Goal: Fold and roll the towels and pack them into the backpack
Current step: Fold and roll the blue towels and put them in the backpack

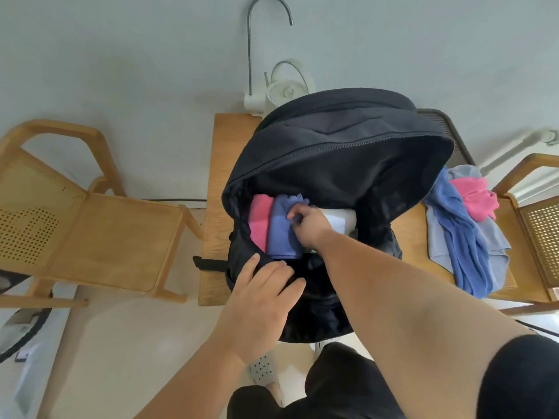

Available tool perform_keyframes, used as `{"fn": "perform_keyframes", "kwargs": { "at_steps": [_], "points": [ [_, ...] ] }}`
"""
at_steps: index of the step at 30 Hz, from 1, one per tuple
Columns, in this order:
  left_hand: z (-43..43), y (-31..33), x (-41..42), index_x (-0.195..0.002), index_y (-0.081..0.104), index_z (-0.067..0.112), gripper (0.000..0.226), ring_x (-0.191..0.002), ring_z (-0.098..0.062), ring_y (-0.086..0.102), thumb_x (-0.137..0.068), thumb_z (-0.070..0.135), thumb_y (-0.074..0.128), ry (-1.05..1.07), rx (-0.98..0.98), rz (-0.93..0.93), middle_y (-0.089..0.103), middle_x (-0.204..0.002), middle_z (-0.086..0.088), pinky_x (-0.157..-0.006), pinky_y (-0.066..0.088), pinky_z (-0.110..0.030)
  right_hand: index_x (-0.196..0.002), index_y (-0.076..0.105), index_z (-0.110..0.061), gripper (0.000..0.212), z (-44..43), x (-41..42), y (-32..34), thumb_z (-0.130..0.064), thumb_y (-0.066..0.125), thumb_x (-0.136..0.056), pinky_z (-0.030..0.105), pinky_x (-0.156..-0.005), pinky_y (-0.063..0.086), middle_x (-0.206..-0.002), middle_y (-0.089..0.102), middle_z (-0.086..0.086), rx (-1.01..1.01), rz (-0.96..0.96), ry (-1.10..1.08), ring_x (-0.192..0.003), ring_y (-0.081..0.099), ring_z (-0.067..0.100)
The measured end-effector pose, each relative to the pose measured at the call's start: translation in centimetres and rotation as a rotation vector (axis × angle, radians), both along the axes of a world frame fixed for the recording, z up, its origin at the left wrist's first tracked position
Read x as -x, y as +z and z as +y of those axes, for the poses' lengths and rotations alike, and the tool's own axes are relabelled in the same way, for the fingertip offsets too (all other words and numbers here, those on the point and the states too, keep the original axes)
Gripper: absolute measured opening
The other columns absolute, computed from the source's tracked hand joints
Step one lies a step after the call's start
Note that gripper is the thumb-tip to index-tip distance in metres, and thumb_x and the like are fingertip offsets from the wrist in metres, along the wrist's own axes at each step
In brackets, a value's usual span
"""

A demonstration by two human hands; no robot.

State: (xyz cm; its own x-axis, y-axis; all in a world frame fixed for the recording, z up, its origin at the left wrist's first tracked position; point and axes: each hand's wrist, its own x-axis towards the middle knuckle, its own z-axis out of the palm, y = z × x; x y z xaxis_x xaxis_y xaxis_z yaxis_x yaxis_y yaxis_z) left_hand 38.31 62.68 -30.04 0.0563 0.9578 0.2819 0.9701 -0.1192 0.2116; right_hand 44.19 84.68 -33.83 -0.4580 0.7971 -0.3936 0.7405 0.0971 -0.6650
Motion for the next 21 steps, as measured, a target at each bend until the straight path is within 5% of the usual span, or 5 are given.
{"fn": "perform_keyframes", "kwargs": {
  "at_steps": [3, 6, 8, 12, 21],
  "points": [
    [0.1, 0.1, 0.3, -0.121, 0.064, 0.023, 0.039, -0.122, -0.021, 0.054, -0.084, 0.012, 0.059, -0.007, 0.008, 0.013, 0.064, -0.119, -0.001, -0.113, 0.035, -0.056, -0.110, 0.054, -0.028, 0.018, -0.8, -0.1, 0.4, -0.021, 0.046, -0.096, 0.040, -0.094, 0.043, -0.130, 0.032, 0.011, -0.258, -0.337, 0.119, -0.106, 0.045, 0.034],
    [0.2, 0.0, 0.5, -0.121, 0.065, 0.024, 0.037, -0.121, -0.020, 0.054, -0.089, 0.013, 0.050, -0.013, -0.008, 0.018, 0.064, -0.117, 0.000, -0.113, 0.035, -0.055, -0.142, 0.039, -0.027, 0.048, -1.8, -0.4, 1.9, -0.035, 0.048, -0.095, 0.048, -0.105, 0.036, -0.146, 0.027, 0.014, -0.525, -0.461, 0.326, -0.129, 0.035, 0.038],
    [0.2, 0.0, 0.7, -0.119, 0.067, 0.023, 0.035, -0.118, -0.020, 0.055, -0.090, 0.013, 0.050, -0.005, -0.030, 0.013, 0.064, -0.115, 0.000, -0.112, 0.036, -0.055, -0.156, 0.020, -0.029, 0.073, -2.2, -0.6, 2.4, -0.055, 0.049, -0.093, 0.051, -0.117, 0.022, -0.163, 0.004, 0.013, -0.598, -0.532, 0.558, -0.148, 0.011, 0.039],
    [0.6, 0.2, 0.8, -0.116, 0.068, 0.024, 0.033, -0.113, -0.020, 0.057, -0.091, 0.013, 0.049, -0.009, -0.049, 0.008, 0.064, -0.111, 0.000, -0.111, 0.036, -0.054, -0.158, -0.017, -0.025, 0.088, -1.8, -1.2, 1.6, -0.063, 0.035, -0.098, 0.057, -0.121, -0.008, -0.163, -0.031, 0.005, -0.443, -0.780, 0.879, -0.148, -0.030, 0.030],
    [0.9, 0.3, 1.1, -0.112, 0.067, 0.024, 0.031, -0.106, -0.020, 0.057, -0.091, 0.012, 0.047, 0.011, -0.031, 0.006, 0.064, -0.104, 0.001, -0.112, 0.036, -0.051, -0.155, -0.024, -0.030, 0.087, -0.6, -0.1, -0.2, -0.064, 0.033, -0.099, 0.063, -0.118, -0.012, -0.159, -0.038, -0.001, -0.274, -0.833, 0.879, -0.145, -0.037, 0.025]
  ]
}}
